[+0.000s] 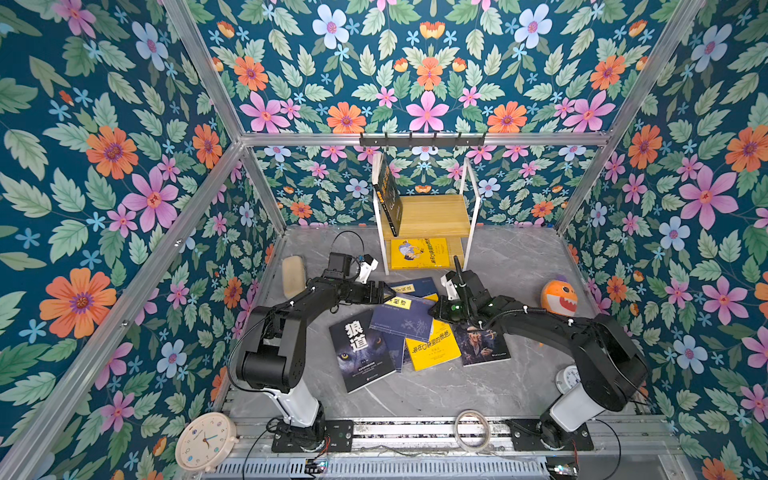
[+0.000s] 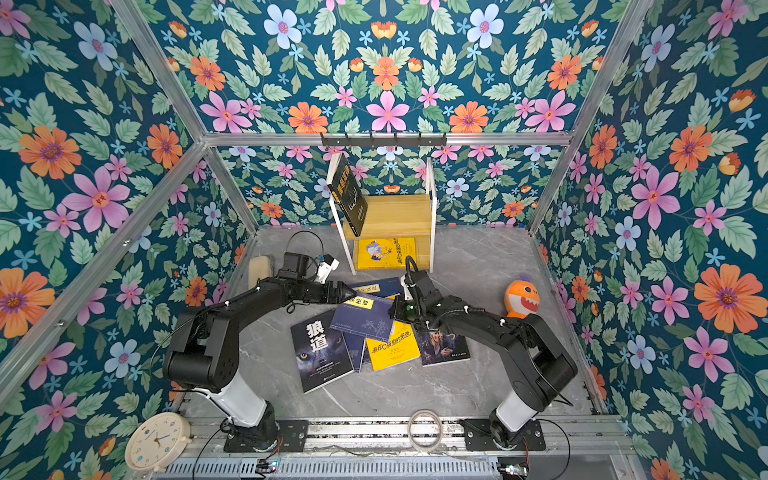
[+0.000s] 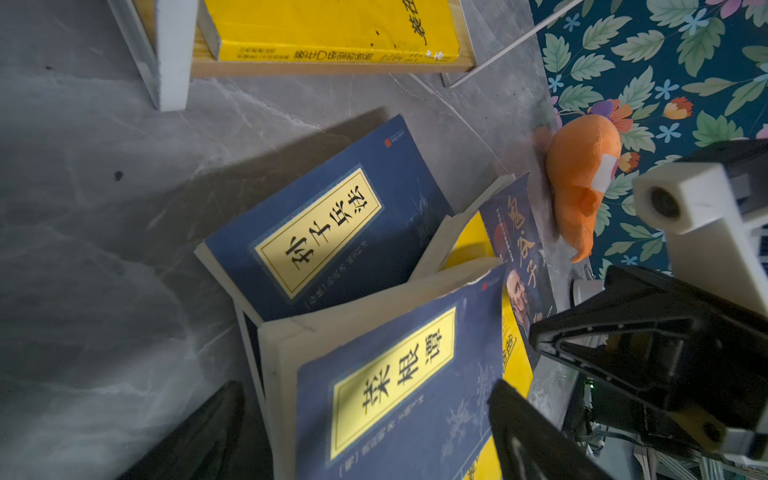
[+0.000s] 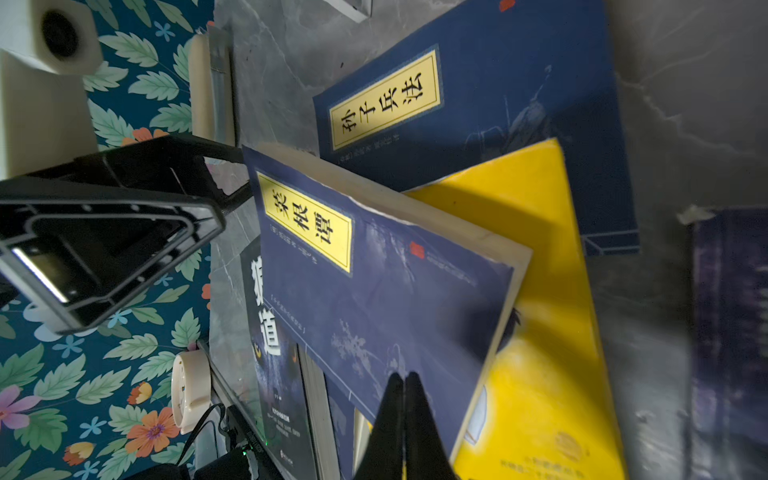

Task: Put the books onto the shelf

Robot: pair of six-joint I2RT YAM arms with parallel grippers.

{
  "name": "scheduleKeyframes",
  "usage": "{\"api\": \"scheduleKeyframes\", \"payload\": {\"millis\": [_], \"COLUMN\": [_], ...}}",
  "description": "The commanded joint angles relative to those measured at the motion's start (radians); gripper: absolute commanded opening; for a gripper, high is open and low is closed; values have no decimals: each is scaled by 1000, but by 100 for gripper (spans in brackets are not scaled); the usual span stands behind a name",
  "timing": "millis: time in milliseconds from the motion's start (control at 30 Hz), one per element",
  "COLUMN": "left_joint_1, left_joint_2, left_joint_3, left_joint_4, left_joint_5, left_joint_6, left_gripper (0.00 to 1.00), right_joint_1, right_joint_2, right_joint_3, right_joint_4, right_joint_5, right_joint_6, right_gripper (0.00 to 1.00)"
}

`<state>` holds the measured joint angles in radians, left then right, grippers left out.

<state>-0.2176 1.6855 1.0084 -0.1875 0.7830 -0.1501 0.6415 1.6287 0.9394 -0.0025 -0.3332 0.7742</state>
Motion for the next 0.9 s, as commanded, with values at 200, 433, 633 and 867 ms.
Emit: {"api": "scheduleKeyframes", "payload": {"millis": [200,433,633,867], "left_joint_1": [-14,-22,-33,-35], "left_joint_2": [14,10,-6,-44], "left_joint_3": [8,24,48,50], "left_joint_4": [-19,-46,-65,-73], "left_joint_5": [16,19,26,9], "left_joint_6": [2,-5,-9,-19], "left_gripper": [84,63,42,6], "right_joint_1": [13,13,14,13], "right_joint_2": [97,103,113,87], "right_joint_3": [15,-14,-25,-35], "right_joint_4": [0,3,14,14], "right_joint_5": [-25,1,-5,5], "right_joint_6": [31,36,42,39], "right_gripper": [0,0,0,0]}}
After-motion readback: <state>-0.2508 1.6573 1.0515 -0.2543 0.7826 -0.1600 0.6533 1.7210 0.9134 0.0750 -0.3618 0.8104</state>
